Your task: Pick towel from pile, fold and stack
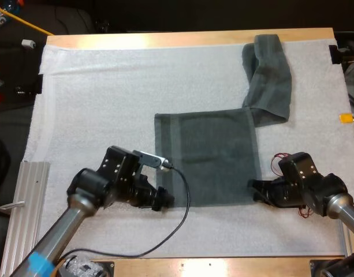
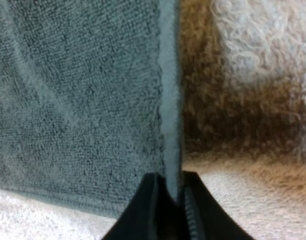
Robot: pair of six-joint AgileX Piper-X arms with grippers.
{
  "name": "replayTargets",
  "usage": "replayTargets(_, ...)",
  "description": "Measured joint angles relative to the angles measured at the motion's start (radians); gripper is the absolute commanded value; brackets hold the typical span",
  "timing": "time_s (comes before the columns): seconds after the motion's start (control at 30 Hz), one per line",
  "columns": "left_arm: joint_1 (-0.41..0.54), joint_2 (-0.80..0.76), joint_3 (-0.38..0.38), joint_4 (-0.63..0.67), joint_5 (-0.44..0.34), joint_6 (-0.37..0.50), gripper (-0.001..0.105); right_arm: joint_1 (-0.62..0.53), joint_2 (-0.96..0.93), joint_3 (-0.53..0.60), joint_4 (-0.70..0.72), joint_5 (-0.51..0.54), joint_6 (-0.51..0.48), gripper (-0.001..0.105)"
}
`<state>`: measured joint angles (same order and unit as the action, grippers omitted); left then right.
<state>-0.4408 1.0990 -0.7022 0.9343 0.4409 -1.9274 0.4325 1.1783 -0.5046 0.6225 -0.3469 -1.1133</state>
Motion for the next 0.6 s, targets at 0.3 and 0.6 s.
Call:
replayTargets(0.3, 0.000, 0.199, 0.000, -0.045, 0.000, -0.019, 0.067, 0.000, 0.000, 0.000, 0.004, 0.000, 0.000, 0.000)
replayTargets(0.6, 0.000, 0.342, 0.000, -0.081, 0.000, -0.019, 0.067, 0.000, 0.000, 0.000, 0.005, 0.000, 0.000, 0.000)
